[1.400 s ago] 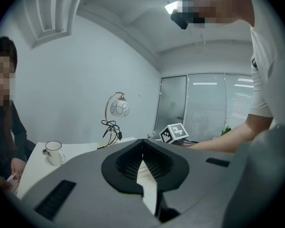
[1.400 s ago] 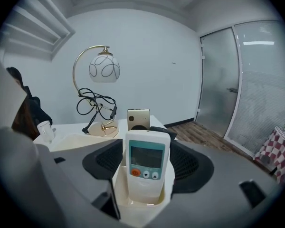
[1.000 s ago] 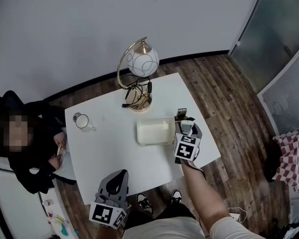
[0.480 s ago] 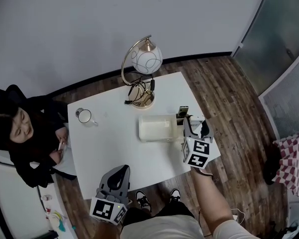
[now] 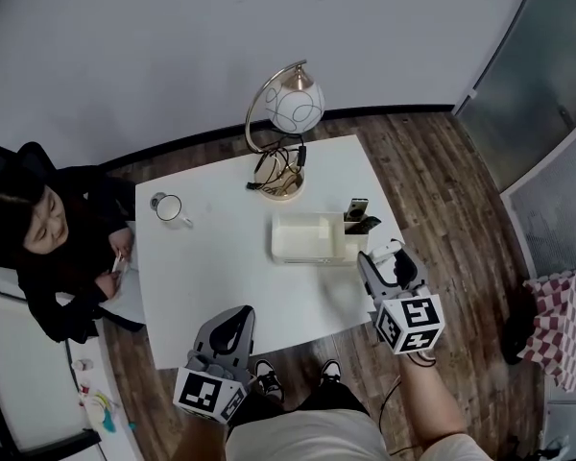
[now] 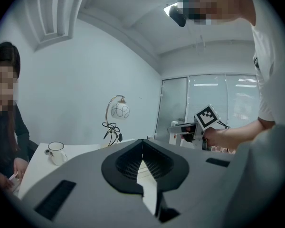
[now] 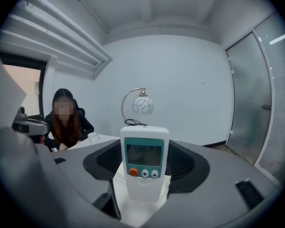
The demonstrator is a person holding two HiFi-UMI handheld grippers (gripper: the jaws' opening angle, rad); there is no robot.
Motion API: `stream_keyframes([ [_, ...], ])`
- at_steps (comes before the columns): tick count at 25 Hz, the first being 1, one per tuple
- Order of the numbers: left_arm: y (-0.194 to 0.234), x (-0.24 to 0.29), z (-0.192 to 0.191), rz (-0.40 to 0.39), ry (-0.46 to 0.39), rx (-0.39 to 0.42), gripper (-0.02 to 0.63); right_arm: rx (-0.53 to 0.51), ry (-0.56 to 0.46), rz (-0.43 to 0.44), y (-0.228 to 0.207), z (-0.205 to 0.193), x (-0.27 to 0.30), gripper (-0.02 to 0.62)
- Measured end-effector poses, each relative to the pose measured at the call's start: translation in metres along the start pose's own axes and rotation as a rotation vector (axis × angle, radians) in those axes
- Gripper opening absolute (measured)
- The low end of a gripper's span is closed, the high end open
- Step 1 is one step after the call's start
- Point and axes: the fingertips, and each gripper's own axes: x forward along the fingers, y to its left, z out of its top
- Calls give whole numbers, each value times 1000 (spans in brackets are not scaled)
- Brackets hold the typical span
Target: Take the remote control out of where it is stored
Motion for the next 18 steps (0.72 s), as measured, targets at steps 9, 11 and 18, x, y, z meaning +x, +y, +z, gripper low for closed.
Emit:
stream_keyframes([
  [9,-3,-6,-2,19,-4,-6,8,-25,200,220,55,-66,-10,290],
  [11,-2,-8,-3,24,-1,-6,8,-19,261,252,62,-87,-7,290],
  [18,4,-16,-9,48,7,-13,8,-71,444,332,84,-146,17,290],
])
